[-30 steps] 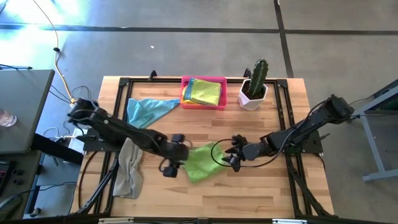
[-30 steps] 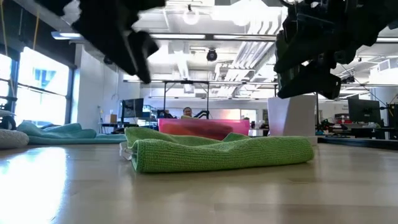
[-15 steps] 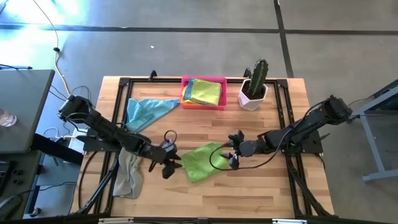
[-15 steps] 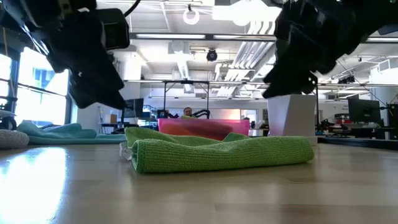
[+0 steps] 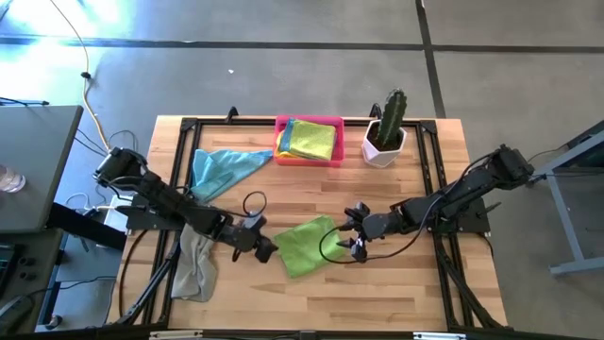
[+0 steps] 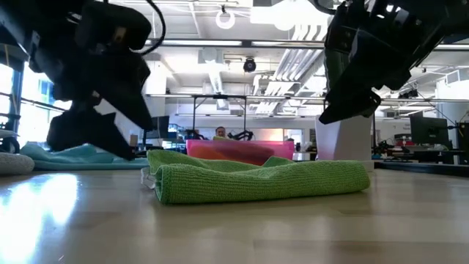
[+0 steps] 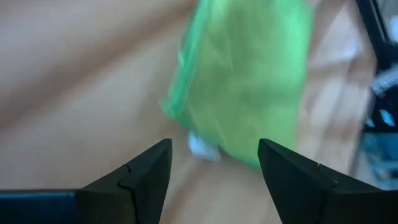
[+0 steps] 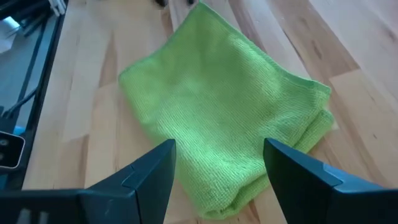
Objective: Fold microfiber towels
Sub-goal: Put the green microfiber cloth into the pink bin
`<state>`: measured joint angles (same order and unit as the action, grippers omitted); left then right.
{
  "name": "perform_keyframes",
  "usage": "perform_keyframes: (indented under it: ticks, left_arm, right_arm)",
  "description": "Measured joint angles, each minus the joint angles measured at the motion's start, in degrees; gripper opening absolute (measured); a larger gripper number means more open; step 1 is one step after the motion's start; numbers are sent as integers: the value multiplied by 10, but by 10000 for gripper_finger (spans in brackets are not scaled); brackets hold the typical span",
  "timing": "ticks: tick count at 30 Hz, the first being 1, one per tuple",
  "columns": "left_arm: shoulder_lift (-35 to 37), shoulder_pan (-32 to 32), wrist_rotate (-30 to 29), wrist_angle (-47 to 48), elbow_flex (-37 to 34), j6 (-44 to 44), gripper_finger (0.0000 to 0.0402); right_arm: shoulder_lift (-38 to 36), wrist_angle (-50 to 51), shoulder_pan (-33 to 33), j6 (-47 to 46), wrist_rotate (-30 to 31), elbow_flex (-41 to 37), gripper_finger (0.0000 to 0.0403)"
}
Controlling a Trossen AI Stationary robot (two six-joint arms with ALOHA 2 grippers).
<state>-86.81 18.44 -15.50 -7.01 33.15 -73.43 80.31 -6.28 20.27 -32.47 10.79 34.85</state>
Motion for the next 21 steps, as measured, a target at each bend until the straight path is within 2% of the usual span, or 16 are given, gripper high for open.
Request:
perform_keyframes:
  ticks: [3, 8, 13, 17, 21]
  left_arm:
    - [-17, 12, 33, -20, 0, -46, 232]
    - [-55, 29, 23, -85, 0, -120, 232]
    - [-108, 30, 12, -161, 2, -133, 232]
    - [-141, 31, 2, -173, 8, -147, 232]
    - [-149, 39, -64, -157, 23, -164, 232]
  right_arm:
    - [0, 0, 0, -5, -1, 0, 236]
    - [0, 0, 0, -5, -1, 0, 236]
    - [0, 0, 0, -5, -1, 0, 236]
    - [0, 0, 0, -5, -1, 0, 236]
    - [0, 0, 0, -5, -1, 0, 236]
